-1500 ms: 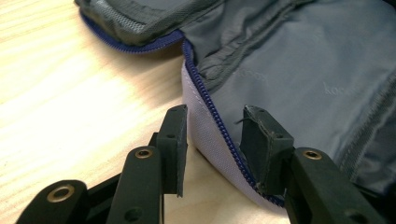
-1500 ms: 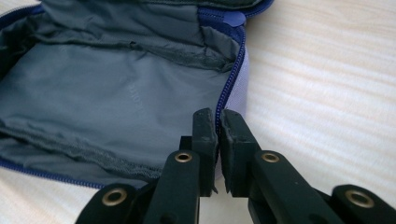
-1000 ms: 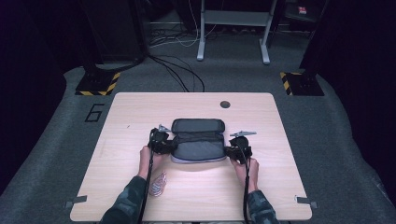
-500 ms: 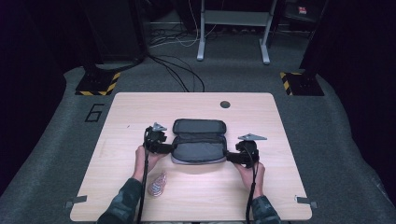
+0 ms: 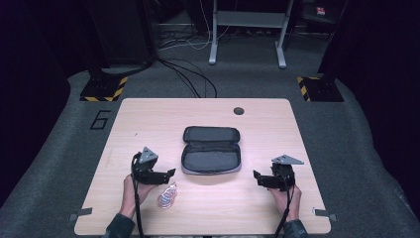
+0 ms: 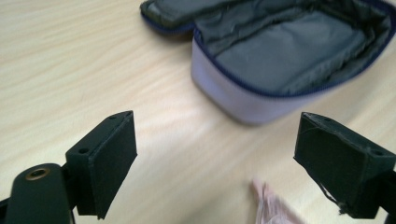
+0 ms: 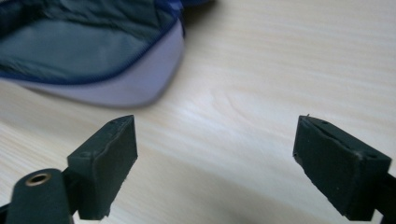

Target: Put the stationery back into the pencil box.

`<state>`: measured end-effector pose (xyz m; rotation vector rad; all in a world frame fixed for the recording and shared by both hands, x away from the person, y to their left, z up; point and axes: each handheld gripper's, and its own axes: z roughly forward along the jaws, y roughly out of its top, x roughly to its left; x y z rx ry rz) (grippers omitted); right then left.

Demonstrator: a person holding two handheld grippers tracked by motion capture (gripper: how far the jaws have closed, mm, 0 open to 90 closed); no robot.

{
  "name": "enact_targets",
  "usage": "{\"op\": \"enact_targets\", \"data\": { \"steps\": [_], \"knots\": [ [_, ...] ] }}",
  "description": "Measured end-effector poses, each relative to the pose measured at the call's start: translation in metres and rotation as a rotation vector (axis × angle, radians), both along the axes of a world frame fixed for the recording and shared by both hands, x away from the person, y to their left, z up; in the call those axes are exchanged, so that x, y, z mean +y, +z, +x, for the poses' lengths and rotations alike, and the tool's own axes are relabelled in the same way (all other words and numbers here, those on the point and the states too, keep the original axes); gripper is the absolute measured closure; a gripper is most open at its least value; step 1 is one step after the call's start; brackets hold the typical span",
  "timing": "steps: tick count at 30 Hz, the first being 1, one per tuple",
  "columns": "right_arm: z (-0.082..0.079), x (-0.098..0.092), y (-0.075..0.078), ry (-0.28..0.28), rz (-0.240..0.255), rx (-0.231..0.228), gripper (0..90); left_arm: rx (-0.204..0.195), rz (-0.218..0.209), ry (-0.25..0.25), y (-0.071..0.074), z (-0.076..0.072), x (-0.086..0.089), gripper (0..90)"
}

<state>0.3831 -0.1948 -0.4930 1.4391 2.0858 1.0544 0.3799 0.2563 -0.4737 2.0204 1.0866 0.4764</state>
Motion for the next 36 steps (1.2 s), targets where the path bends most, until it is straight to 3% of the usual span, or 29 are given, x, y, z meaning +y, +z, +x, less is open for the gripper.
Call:
{"op": "enact_targets", "data": {
  "steps": [3,7,14,16,21,26,31,36],
  "knots": [
    [-0.004,-0.008,-0.01,-0.011,-0.037,0.016,10.0,0.0,0.017,0.011,-0.005,-0.012,0.005,11.3],
    [-0.011,-0.018,-0.017,-0.03,-0.071,0.018,8.1,0.0,0.004,0.033,-0.012,-0.03,0.012,9.5],
    [-0.015,-0.031,-0.025,-0.072,-0.062,0.033,6.2,0.031,0.018,0.021,-0.029,-0.056,0.011,7.4],
    [-0.014,-0.032,-0.027,-0.07,-0.066,0.031,5.2,0.038,0.039,0.013,-0.036,-0.06,0.01,7.0],
    [-0.013,-0.033,-0.03,-0.079,-0.09,0.047,1.7,0.048,0.016,0.012,-0.045,-0.068,0.006,6.1],
    [-0.012,-0.031,-0.033,-0.084,-0.118,0.052,0.8,0.037,0.038,-0.008,-0.047,-0.071,-0.003,7.1],
    [-0.012,-0.03,-0.034,-0.088,-0.115,0.054,2.0,0.018,0.042,-0.028,-0.048,-0.072,-0.01,12.2],
    [-0.012,-0.03,-0.034,-0.099,-0.107,0.045,2.8,0.028,0.054,-0.026,-0.05,-0.073,-0.013,17.2]
  ]
}}
